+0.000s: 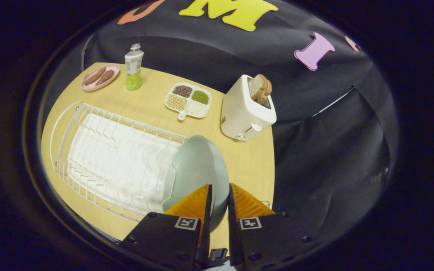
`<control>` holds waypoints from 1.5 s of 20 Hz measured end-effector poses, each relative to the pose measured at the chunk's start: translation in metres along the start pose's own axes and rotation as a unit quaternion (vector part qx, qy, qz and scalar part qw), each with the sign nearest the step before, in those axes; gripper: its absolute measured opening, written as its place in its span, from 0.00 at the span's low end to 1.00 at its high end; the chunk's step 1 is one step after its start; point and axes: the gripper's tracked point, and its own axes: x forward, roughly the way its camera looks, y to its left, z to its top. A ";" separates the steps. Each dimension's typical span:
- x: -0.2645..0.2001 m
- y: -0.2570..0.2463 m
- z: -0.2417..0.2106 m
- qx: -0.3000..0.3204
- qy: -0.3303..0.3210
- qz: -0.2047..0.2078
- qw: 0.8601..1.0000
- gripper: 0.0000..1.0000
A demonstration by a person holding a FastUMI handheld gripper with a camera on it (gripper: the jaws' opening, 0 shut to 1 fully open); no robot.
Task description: Take the plate from the dish rack, then take the spoon from the basket and place it into the plate.
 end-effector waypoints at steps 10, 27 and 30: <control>-0.040 0.008 0.022 -0.015 -0.055 -0.159 0.986 0.16; -0.132 0.051 -0.079 0.123 -0.249 0.107 0.955 0.16; -0.130 0.079 -0.117 0.138 -0.263 0.197 0.934 0.16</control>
